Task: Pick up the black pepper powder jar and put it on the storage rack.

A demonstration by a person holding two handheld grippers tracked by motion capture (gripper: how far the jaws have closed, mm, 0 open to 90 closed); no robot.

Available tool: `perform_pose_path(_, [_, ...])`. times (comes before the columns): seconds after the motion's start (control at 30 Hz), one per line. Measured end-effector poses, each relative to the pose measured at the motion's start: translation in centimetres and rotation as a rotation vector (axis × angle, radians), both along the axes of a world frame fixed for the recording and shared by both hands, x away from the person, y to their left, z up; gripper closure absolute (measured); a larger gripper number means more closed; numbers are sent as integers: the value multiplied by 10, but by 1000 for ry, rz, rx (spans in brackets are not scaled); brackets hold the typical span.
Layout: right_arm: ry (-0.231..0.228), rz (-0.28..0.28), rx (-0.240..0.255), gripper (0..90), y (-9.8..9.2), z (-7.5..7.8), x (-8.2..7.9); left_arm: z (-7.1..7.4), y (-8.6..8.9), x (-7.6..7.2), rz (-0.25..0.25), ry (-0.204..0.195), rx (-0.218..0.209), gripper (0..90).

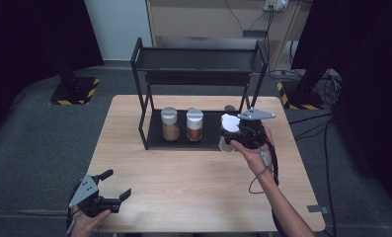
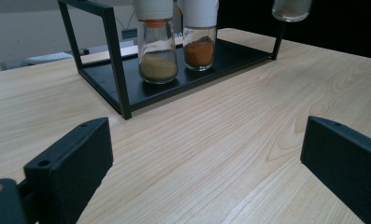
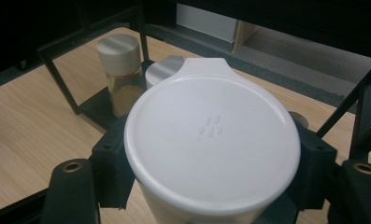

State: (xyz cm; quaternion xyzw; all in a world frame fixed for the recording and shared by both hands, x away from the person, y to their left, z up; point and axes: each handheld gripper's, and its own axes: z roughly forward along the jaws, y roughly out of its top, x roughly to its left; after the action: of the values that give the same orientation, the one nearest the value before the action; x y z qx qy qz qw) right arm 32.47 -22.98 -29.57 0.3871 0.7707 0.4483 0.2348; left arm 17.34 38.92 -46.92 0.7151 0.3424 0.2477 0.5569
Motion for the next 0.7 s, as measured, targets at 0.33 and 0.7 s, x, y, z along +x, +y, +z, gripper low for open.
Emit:
perform_pose_path(0.33, [-5,-25,-8,309,13,4,32,0,0,0,0,1,-2,12])
perform_pose_path(0.7, [24,-54,-10,309,21,-8,66,-1,0,1,-2,4,0,13])
